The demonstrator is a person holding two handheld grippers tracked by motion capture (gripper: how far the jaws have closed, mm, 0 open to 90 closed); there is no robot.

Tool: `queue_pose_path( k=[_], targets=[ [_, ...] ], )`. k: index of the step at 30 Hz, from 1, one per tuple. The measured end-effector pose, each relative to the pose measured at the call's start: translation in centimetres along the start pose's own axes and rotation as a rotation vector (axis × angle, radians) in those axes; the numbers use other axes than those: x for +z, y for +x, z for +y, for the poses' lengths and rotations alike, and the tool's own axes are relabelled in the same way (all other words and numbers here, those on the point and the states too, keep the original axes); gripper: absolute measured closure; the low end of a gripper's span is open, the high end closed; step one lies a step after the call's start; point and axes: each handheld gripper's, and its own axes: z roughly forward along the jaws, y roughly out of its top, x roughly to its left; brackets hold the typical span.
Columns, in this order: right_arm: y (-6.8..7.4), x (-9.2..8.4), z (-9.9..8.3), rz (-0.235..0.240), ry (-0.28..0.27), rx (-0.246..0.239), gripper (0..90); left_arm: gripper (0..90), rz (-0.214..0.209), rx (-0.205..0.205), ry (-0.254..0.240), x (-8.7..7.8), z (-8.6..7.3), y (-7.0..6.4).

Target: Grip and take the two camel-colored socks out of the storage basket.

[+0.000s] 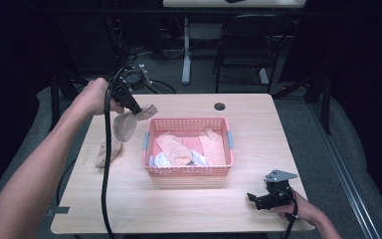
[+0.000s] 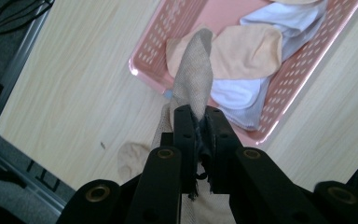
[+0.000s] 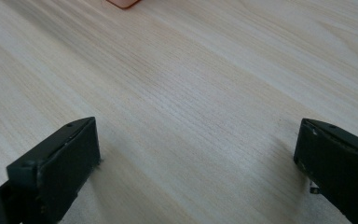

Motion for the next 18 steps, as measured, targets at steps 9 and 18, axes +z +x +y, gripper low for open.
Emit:
queue_pose_path(
  k=[9,18],
  targets=[
    [0.0,0.0,0.0,0.0,0.0,0.0,0.0,84.6,0.032,-0.05,0.026,-1.4,-2.7,1.1],
    [0.0,0.0,0.0,0.0,0.0,0.0,0.0,84.6,0.042,-0.107,0.05,-1.8,-5.7,2.4]
  ],
)
